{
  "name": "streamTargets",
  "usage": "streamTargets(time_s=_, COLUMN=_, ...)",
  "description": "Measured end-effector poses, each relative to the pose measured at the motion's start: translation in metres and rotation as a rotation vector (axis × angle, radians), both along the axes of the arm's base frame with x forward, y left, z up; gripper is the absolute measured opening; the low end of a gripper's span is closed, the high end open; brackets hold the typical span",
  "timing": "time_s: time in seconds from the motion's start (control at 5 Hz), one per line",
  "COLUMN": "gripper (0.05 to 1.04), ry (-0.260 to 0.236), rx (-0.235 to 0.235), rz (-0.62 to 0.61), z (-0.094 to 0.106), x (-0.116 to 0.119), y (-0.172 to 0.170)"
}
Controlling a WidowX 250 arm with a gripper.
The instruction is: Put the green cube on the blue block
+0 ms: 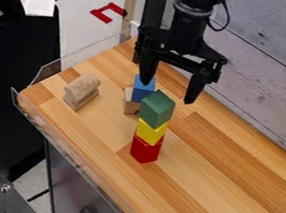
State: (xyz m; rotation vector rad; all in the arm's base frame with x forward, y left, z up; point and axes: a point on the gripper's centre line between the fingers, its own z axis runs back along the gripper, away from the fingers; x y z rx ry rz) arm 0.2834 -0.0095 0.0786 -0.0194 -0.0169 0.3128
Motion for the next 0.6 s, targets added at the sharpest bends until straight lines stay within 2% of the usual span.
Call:
streamTargets(time_s=0.2, gripper=0.999, ry=0.030, rx=-0.007, rz=-0.028, z=-0.001, x=-0.007, y=-0.001)
streamTargets(time_s=0.4, gripper=0.999, ry=0.093, rx=-0.033, rz=-0.098, z=-0.004, x=-0.020, y=-0.003)
streamTargets(time_s=0.6, gripper=0.999, ry=0.081, rx=-0.066, rz=-0.260, z=-0.002, x=-0.035, y=-0.004)
